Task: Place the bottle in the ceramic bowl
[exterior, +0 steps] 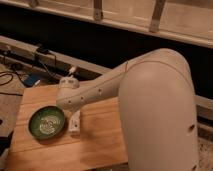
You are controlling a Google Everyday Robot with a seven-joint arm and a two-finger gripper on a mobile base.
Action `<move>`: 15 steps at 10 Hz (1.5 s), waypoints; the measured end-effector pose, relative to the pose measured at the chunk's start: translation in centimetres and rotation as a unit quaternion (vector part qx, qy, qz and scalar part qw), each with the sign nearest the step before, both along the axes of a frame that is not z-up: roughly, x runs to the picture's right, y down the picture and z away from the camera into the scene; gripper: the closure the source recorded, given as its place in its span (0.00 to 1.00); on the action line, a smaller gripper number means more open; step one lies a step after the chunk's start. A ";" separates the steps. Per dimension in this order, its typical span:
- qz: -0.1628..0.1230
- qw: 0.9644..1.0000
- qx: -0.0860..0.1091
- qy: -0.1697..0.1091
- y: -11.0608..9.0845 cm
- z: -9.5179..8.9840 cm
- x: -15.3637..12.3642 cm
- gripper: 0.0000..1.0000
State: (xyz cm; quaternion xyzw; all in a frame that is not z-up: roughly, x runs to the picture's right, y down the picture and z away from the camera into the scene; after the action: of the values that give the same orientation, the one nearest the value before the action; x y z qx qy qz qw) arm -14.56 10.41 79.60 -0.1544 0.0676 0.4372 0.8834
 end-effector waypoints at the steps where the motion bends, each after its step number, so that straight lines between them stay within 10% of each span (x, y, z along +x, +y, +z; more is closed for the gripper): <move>1: 0.002 1.000 -0.004 0.002 0.0 0.3 0.3 0.20; 15: -0.004 0.996 -0.081 -0.027 4.3 5.2 -2.9 0.20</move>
State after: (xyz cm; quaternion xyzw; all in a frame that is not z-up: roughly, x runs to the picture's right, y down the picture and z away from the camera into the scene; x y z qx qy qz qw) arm -17.42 14.68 84.80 -0.2368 0.0791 0.4228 0.8712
